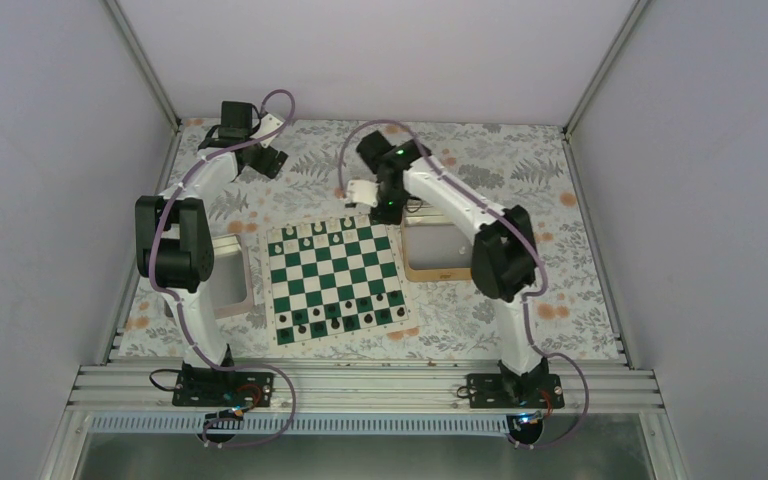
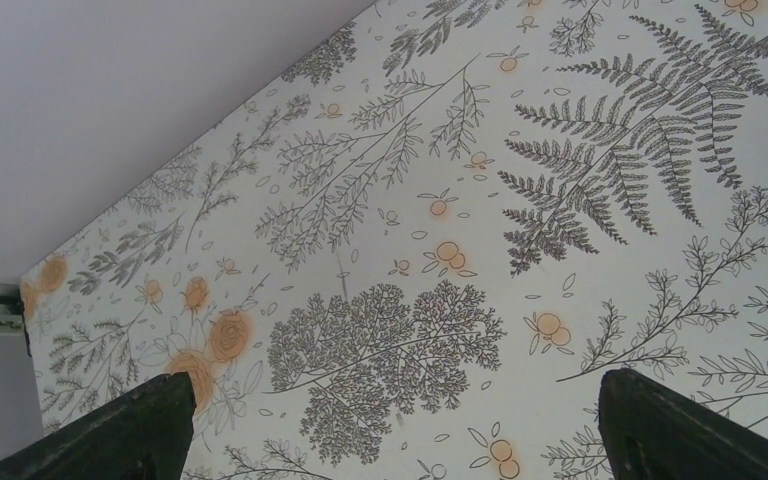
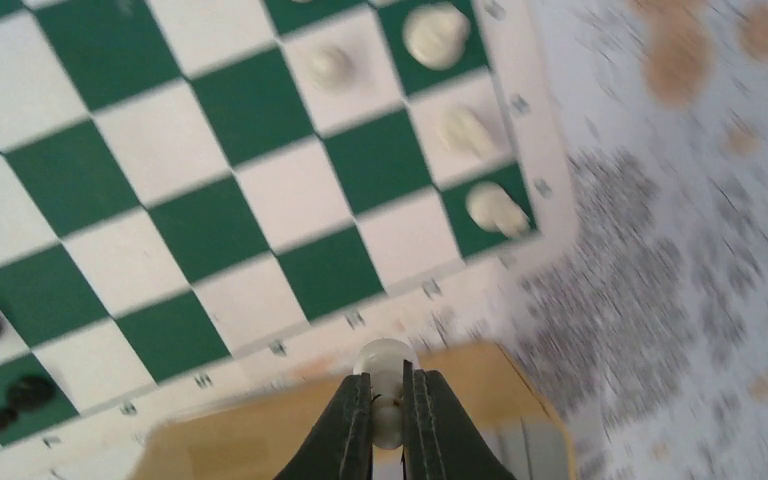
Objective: Set up the chess pieces on the board
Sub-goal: Place the chess piece on the chessboard.
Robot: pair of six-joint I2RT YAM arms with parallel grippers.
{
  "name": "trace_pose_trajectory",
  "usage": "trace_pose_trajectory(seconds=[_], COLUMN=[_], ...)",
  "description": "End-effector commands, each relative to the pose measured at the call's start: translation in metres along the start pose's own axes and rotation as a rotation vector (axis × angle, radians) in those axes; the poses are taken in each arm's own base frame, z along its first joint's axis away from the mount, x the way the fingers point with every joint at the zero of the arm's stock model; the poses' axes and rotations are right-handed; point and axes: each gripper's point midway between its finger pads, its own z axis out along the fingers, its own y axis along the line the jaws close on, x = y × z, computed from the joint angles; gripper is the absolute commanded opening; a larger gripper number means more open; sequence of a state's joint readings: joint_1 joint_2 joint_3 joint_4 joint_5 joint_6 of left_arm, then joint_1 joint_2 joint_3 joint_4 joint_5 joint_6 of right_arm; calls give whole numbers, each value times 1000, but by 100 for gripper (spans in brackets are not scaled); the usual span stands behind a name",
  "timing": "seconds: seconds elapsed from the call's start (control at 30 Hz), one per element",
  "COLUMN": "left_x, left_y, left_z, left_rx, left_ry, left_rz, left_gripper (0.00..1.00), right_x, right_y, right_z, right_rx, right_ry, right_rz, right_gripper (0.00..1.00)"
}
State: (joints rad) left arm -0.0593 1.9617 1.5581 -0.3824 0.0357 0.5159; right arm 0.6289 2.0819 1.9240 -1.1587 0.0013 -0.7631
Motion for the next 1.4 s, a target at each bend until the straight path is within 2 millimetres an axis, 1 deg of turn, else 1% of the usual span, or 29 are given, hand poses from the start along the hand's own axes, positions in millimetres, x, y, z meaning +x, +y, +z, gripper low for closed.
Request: trace_pose_trajectory(seconds=[0.0,0.1,0.2,0.27,0.43,0.63,0.7,0.83,1.13,1.2,1.3,1.37], left_x=[-6,-6,-7,-6,-7,-7,-7,-7,-6,-6,-6,-6], left_y=[-1,-1,-1,-2,-1,-2,-2,-3,-5,-5,-5,-5], left_z=[-3,-4,-4,-4,-5,-5,-6,-6,-4,-4,-4,-3], left_rx=[3,2,2,5,4,6,7,11,23,24,23,23], left_ry=[-22,-21,-23,-22,-25,-26,-28,-28,-28,-27,-27,-27], left_rz=[9,10,10,10,9,9,9,10,9,10,10,11], left_gripper=[100,100,100,100,100,100,100,100,100,100,100,100], right_x=[-23,-34,-37,-38,-43,-51,-53,-54,-47,-46,-47,-40], right_y=[23,30,35,34,33,27,24,21,16,14,15,19], right_z=[19,35,53,63,77,83,85,88,96,92,80,75], right_rx=[-75,-111,-143,-144,-150,-137,-124,-117,-112,-106,-112,-118], right_ry=[8,1,-1,0,-12,-41,-45,-47,-22,-24,-41,-28], right_rz=[-105,-132,-144,-145,-149,-146,-142,-138,-131,-126,-118,-115], right_gripper=[6,7,7,7,9,10,12,13,13,13,13,15])
